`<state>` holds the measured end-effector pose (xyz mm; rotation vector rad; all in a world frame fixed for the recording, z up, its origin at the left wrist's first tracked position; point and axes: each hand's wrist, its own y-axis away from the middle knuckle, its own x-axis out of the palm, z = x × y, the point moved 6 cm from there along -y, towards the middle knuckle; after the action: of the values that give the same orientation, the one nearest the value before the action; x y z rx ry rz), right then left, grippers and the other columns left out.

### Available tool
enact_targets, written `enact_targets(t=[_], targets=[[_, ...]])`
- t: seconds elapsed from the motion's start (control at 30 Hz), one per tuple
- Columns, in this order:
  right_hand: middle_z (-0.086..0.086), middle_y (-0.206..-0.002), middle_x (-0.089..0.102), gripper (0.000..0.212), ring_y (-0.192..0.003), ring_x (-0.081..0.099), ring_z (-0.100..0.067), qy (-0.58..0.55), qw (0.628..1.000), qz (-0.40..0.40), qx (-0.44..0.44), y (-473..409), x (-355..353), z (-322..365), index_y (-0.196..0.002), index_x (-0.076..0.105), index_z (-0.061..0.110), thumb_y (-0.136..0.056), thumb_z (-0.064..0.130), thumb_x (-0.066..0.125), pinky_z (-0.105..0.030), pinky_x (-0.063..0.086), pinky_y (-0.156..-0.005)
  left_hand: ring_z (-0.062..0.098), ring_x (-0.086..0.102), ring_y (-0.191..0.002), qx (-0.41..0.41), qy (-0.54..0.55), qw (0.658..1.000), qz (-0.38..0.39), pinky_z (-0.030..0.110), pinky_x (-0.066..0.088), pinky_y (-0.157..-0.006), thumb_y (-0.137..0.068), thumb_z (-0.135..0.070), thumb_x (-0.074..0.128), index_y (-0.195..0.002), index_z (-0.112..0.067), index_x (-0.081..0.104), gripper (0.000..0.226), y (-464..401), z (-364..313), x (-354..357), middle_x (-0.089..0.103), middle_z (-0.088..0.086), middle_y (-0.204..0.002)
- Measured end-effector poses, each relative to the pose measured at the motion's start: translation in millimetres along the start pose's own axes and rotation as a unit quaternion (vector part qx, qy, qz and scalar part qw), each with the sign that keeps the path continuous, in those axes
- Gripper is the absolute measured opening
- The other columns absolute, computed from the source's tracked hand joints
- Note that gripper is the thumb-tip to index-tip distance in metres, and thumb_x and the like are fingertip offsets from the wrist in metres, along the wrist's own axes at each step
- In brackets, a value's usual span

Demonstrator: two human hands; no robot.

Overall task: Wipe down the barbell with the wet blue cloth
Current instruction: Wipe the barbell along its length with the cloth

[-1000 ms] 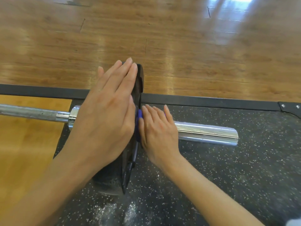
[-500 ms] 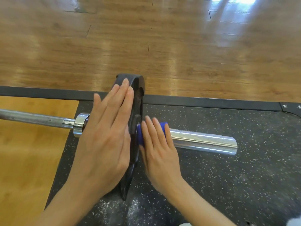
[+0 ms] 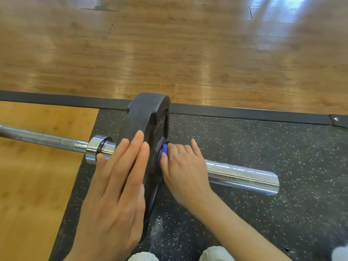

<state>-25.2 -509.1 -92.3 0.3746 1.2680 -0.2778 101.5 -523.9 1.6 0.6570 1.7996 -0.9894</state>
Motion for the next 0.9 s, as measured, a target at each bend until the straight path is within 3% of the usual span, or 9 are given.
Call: enact_targets(t=[0.07, 0.2, 0.3, 0.4, 0.53, 0.6, 0.7, 0.83, 0.9], targets=[[-0.006, -0.114, 0.065, 0.054, -0.112, 0.06, -0.028, -0.005, 1.0, 0.0, 0.001, 6.7, 1.5, 1.1, -0.119, 0.06, 0.014, -0.103, 0.036, 0.013, -0.046, 0.023, -0.123, 0.026, 0.02, -0.154, -0.009, -0.003, 1.0, 0.008, 0.042, 0.005, -0.128, -0.095, -0.017, 0.039, -0.154, -0.002, 0.031, 0.062, -6.5, 0.0, -8.5, 0.03, 0.011, -0.163], [-0.024, -0.147, 0.05, 0.053, -0.139, 0.045, -0.041, 0.045, 0.996, -0.062, -0.042, 51.0, 11.8, 4.0, -0.143, 0.05, -0.005, -0.103, 0.026, 0.033, -0.05, 0.027, -0.118, 0.026, 0.021, -0.153, -0.026, 0.005, 1.0, 0.016, 0.036, 0.002, -0.127, -0.1, -0.022, 0.036, -0.153, -0.001, 0.037, 0.057, -48.9, -1.0, -22.3, 0.035, 0.011, -0.161], [-0.016, -0.115, 0.07, 0.045, -0.111, 0.065, -0.037, 0.005, 1.0, -0.011, 0.005, 18.1, -2.8, 3.0, -0.113, 0.067, 0.003, -0.102, 0.028, 0.031, -0.049, 0.048, -0.103, 0.03, 0.026, -0.151, -0.037, -0.035, 0.998, 0.041, 0.036, 0.005, -0.125, -0.101, -0.02, 0.031, -0.153, 0.002, 0.036, 0.057, -72.2, 0.1, -10.8, 0.037, 0.016, -0.16], [-0.007, -0.091, 0.064, 0.025, -0.085, 0.064, -0.033, 0.007, 0.998, 0.035, -0.043, -3.2, -4.5, 6.9, -0.09, 0.051, 0.017, -0.104, 0.022, 0.03, -0.041, 0.045, -0.072, 0.033, 0.037, -0.147, -0.035, -0.073, 0.994, 0.069, 0.042, 0.013, -0.123, -0.101, -0.02, 0.03, -0.15, 0.005, 0.039, 0.057, -70.8, 1.8, 3.9, 0.043, 0.02, -0.155], [-0.013, -0.122, 0.064, 0.048, -0.115, 0.06, -0.034, 0.021, 0.999, 0.018, -0.021, 42.7, 7.4, 4.1, -0.127, 0.062, 0.002, -0.101, 0.027, 0.03, -0.048, 0.046, -0.107, 0.032, 0.042, -0.144, -0.03, -0.072, 0.995, 0.063, 0.043, 0.018, -0.123, -0.099, -0.019, 0.033, -0.15, 0.005, 0.042, 0.056, -61.7, -0.2, 3.8, 0.045, 0.018, -0.154], [-0.01, -0.115, 0.064, 0.042, -0.109, 0.061, -0.033, 0.006, 0.998, 0.047, -0.041, 35.3, 4.8, 5.0, -0.122, 0.061, 0.007, -0.101, 0.028, 0.03, -0.047, 0.047, -0.105, 0.032, 0.041, -0.144, -0.027, -0.075, 0.995, 0.059, 0.041, 0.016, -0.123, -0.099, -0.02, 0.034, -0.149, 0.004, 0.043, 0.056, -57.9, -1.7, 2.0, 0.044, 0.018, -0.155], [-0.007, -0.105, 0.06, 0.029, -0.096, 0.061, -0.032, 0.025, 0.991, 0.107, -0.075, 0.8, 0.9, 6.6, -0.109, 0.054, 0.016, -0.106, 0.022, 0.025, -0.042, 0.043, -0.075, 0.032, 0.04, -0.144, -0.03, -0.072, 0.995, 0.061, 0.039, 0.013, -0.124, -0.099, -0.021, 0.035, -0.149, 0.004, 0.043, 0.056, -53.8, -2.2, -0.5, 0.044, 0.018, -0.155], [-0.01, -0.107, 0.062, 0.045, -0.1, 0.058, -0.03, 0.056, 0.995, 0.073, -0.047, 38.5, 0.6, 12.7, -0.12, 0.061, 0.007, -0.101, 0.026, 0.024, -0.046, 0.049, -0.1, 0.031, 0.04, -0.145, -0.039, -0.069, 0.995, 0.058, 0.04, 0.014, -0.124, -0.1, -0.022, 0.035, -0.15, 0.002, 0.042, 0.056, -48.3, -5.0, -2.1, 0.043, 0.017, -0.156], [-0.009, -0.102, 0.063, 0.036, -0.095, 0.061, -0.031, 0.033, 0.994, 0.08, -0.063, 43.2, -0.5, 10.4, -0.113, 0.063, 0.008, -0.099, 0.023, 0.033, -0.047, 0.051, -0.097, 0.03, 0.039, -0.146, -0.041, -0.069, 0.995, 0.051, 0.041, 0.013, -0.124, -0.1, -0.022, 0.035, -0.151, 0.002, 0.042, 0.056, -44.2, -5.6, -3.8, 0.043, 0.016, -0.156]])
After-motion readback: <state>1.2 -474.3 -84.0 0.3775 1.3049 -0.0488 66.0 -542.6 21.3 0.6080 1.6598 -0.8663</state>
